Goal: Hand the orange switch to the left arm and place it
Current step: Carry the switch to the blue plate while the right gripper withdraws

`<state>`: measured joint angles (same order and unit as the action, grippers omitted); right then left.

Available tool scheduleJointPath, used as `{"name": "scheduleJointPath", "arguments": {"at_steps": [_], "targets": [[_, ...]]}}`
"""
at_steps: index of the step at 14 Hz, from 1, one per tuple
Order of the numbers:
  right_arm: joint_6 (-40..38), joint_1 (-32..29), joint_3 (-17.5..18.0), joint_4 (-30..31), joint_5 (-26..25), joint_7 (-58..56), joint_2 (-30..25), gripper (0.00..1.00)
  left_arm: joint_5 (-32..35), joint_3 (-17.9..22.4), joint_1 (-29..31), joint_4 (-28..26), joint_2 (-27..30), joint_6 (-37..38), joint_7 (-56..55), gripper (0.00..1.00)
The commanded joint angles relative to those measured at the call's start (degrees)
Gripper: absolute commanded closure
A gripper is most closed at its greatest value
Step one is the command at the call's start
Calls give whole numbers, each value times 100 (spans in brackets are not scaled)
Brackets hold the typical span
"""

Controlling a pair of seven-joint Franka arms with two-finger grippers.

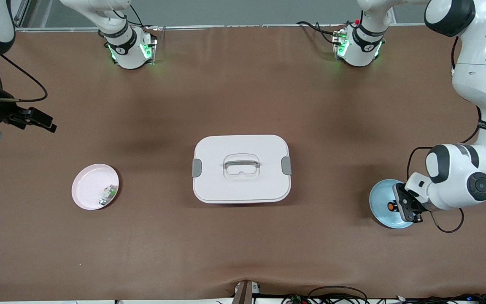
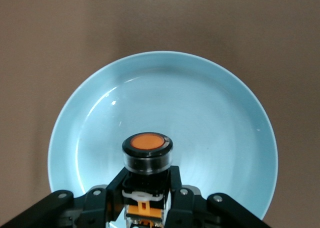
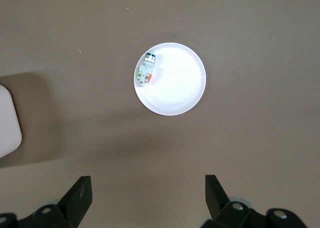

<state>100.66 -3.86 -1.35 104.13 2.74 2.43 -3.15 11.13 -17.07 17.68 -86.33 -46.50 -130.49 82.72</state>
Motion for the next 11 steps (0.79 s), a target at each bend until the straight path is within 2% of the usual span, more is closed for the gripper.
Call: {"name": "scheduleJointPath", "arguments": {"at_steps": [1, 4, 7, 11], "targets": [[-362, -150, 108, -594, -195, -145, 270, 0, 109, -15, 8, -68, 44, -73, 175, 1], [-889, -168, 108, -1305, -195, -251, 621, 0, 74, -50, 34, -7, 141, -73, 78, 0], [-1408, -203, 108, -1948, -160, -269, 1017, 0, 3, -95, -18, 11, 552, 224, -411, 0], [-1497, -168, 108, -1932, -143, -269, 1053, 0, -137, -226, -1, 2, 1247, 1138, -2036, 0]]}}
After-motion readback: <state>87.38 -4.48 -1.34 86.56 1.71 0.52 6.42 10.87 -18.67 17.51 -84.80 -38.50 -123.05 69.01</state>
